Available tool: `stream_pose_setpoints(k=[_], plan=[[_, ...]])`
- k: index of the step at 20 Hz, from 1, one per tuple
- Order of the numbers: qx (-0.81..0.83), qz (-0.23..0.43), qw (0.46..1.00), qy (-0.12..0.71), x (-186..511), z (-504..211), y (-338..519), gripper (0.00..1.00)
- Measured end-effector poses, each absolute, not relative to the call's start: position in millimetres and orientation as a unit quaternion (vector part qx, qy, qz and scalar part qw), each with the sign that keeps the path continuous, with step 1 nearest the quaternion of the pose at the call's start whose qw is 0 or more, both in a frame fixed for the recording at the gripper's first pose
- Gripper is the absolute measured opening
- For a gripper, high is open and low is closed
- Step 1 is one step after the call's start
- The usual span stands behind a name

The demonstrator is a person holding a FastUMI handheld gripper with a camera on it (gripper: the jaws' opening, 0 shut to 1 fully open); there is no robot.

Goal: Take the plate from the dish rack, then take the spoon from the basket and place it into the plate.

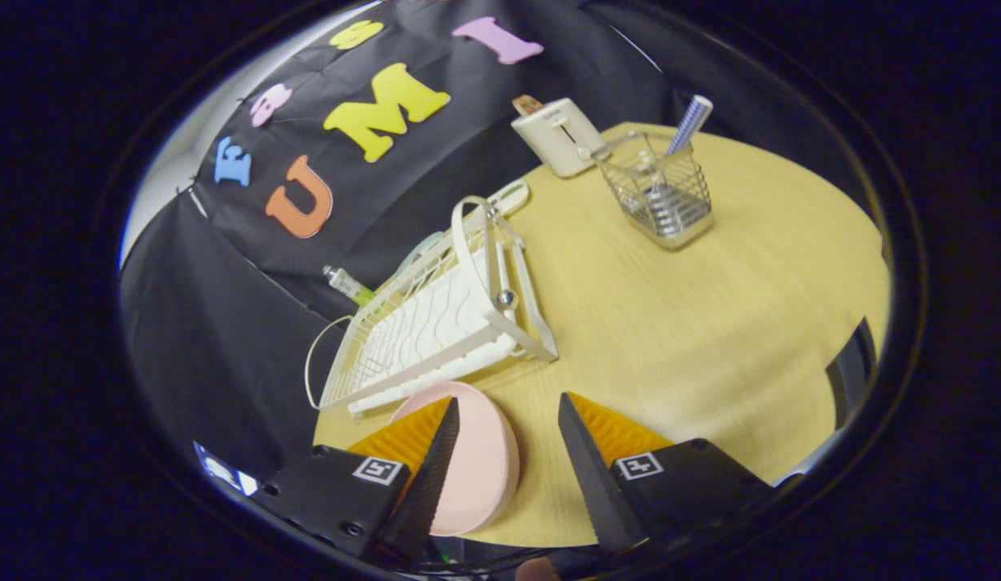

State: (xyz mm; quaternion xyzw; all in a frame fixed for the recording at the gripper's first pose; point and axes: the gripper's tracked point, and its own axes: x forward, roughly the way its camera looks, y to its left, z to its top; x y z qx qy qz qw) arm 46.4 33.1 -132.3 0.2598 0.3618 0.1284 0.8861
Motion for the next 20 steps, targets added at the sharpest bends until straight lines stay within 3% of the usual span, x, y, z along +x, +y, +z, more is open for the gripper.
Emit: stream_pose_setpoints(k=[4,8,14,20], plan=[[0.161,0.073,0.954,0.241,53.2,-103.9,-23.7,0.97],[0.096,0.042,0.981,0.165,64.1,-94.8,-66.4,0.97],[0.068,0.002,0.989,0.13,105.4,-113.6,-121.1,0.97],[0.087,0.02,0.986,0.143,153.7,-125.5,-142.6,0.95]])
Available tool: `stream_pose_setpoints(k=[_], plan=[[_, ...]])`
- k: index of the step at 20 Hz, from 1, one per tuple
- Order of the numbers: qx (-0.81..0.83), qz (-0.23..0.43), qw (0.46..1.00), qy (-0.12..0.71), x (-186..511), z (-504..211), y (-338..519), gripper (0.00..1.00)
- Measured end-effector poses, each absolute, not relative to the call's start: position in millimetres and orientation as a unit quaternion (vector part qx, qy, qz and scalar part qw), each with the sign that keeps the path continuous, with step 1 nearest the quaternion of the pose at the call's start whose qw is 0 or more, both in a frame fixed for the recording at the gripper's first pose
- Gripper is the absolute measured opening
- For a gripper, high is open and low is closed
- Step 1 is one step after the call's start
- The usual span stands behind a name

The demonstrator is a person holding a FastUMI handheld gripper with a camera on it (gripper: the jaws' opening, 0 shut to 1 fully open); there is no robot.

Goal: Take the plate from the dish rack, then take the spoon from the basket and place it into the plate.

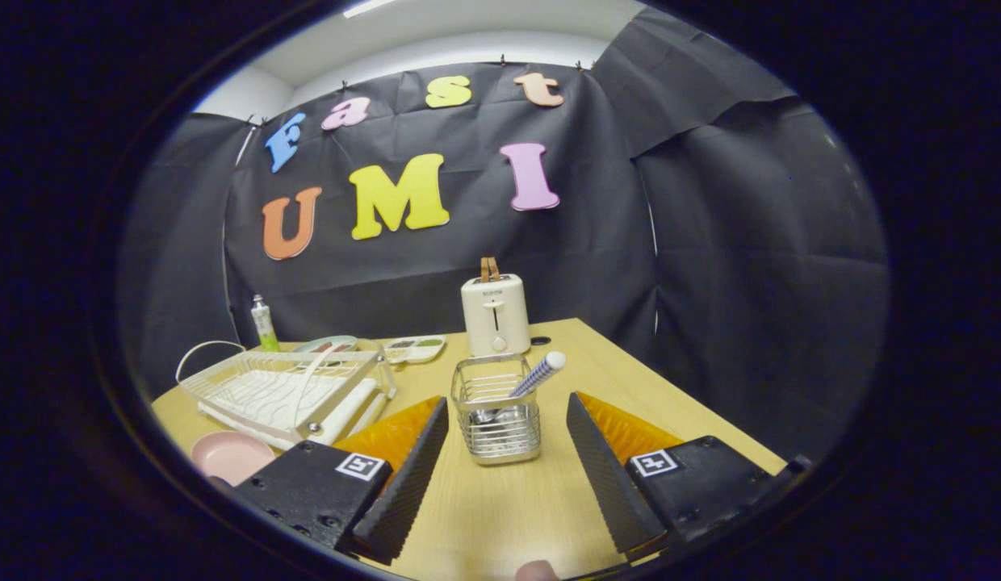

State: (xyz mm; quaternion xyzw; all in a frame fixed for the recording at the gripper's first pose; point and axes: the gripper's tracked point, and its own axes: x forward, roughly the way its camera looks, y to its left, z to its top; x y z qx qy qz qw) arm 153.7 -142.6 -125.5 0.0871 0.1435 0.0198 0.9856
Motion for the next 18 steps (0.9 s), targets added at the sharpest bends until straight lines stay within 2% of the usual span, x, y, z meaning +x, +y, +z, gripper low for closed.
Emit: stream_pose_setpoints(k=[2,12,13,14,18], plan=[[0.086,0.026,0.985,0.149,167.0,-127.1,-144.6,0.91],[0.107,0.046,0.982,0.151,199.4,-119.5,-143.5,0.48],[0.11,0.049,0.981,0.151,200.0,-118.7,-143.1,0.35],[0.115,0.055,0.98,0.152,198.6,-116.8,-141.1,0.27],[0.121,0.059,0.978,0.158,205.1,-109.9,-140.9,0.17]])
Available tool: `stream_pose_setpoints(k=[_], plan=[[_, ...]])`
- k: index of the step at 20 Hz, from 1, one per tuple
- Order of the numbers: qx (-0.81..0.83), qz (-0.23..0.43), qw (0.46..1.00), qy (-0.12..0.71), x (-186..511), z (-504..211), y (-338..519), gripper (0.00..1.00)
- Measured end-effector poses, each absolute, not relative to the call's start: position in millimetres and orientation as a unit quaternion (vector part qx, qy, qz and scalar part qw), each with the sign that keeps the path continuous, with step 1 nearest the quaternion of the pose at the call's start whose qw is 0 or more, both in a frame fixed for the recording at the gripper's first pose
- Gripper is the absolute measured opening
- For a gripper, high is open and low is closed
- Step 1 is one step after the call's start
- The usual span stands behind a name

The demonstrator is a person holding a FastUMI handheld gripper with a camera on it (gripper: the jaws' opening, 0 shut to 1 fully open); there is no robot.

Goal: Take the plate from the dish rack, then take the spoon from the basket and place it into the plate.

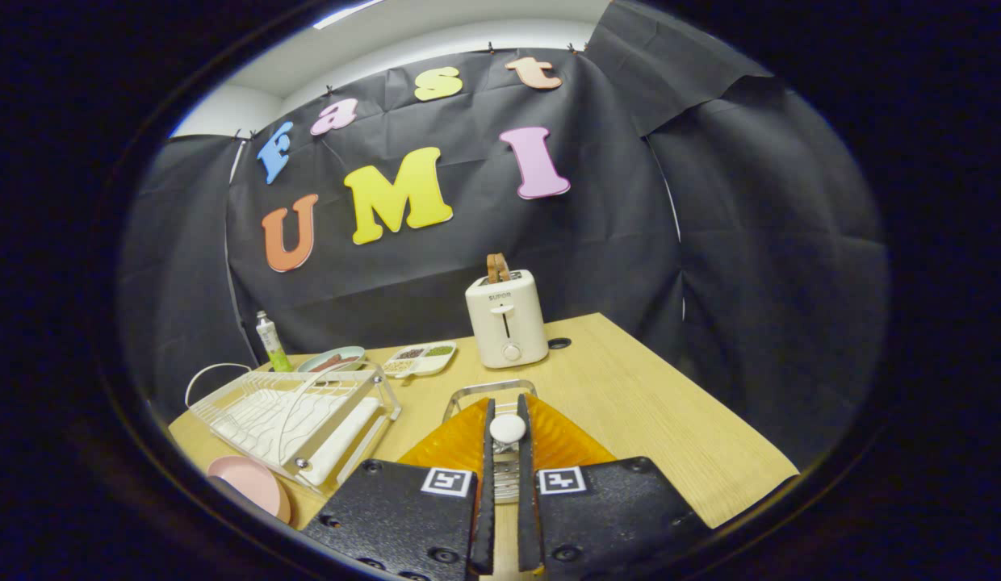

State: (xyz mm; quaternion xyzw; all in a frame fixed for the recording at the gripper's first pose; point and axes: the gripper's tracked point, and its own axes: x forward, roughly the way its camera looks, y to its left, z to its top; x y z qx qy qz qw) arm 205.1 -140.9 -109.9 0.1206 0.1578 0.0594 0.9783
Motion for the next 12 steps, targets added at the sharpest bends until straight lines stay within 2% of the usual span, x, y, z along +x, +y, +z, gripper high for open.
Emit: stream_pose_setpoints(k=[3,8,12], plan=[[0.115,0.058,0.979,0.158,206.5,-93.7,-144.1,0.11],[0.072,0.044,0.989,0.124,190.1,-37.5,-159.1,0.09],[0.059,0.093,0.989,0.1,153.8,11.1,-129.1,0.09]])
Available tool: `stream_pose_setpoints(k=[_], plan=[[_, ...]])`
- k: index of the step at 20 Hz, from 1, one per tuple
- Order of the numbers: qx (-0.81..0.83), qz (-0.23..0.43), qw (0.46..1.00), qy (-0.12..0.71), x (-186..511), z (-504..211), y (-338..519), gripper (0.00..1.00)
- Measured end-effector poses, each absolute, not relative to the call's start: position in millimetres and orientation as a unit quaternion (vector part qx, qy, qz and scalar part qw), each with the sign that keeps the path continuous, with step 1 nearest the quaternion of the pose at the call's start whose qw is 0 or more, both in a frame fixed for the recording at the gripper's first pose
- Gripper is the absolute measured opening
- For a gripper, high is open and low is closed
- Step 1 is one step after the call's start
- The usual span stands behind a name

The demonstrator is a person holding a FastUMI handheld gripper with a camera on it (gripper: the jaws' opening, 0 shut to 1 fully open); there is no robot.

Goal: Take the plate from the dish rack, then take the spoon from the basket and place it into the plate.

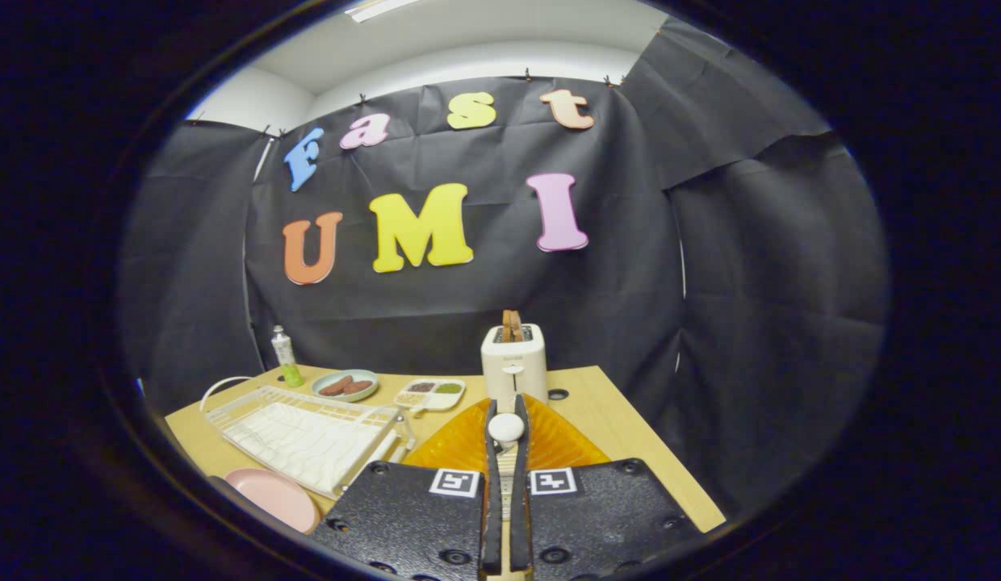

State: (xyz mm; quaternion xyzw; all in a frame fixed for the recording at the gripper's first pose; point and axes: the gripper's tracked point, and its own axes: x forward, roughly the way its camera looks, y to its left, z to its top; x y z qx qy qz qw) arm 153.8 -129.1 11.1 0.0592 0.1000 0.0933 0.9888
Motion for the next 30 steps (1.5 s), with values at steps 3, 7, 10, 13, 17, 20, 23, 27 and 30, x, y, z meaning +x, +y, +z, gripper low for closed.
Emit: stream_pose_setpoints(k=[3,7,10,13,17,20,23,27,30], plan=[[0.039,0.154,0.983,0.089,124.9,37.6,-84.4,0.09],[0.019,0.254,0.961,0.104,93.7,44.5,-13.4,0.09],[-0.005,0.32,0.939,0.128,74.4,33.0,33.9,0.09],[-0.021,0.372,0.914,0.16,60.0,6.8,71.4,0.09],[-0.031,0.427,0.879,0.211,47.2,-35.3,108.8,0.09],[-0.028,0.447,0.861,0.239,41.9,-60.1,123.1,0.09],[-0.017,0.457,0.85,0.261,45.1,-79.2,129.7,0.1],[0.006,0.468,0.836,0.288,45.8,-95.6,133.2,0.12],[0.001,0.443,0.849,0.287,61.4,-96.9,119.6,0.21]])
